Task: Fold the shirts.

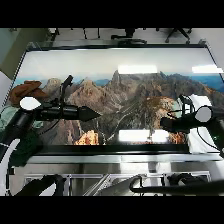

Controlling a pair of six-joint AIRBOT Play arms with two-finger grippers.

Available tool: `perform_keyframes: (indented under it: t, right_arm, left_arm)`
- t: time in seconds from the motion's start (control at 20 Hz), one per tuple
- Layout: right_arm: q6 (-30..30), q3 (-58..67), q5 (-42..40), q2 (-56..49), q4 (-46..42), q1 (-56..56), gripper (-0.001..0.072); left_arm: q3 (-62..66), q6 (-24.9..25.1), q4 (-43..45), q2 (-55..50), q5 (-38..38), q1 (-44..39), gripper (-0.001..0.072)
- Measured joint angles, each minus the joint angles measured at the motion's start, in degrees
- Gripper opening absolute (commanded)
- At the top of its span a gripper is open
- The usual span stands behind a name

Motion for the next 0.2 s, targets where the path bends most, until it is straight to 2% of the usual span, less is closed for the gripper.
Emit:
perform_keyframes:
  t: [0.2]
  right_arm:
    - [0.0, -0.07, 0.17, 0.04, 0.42, 0.09, 0.0025]
  left_arm:
    - [-0.33, -0.22, 0.04, 0.09, -0.39, -0.15, 0.0014]
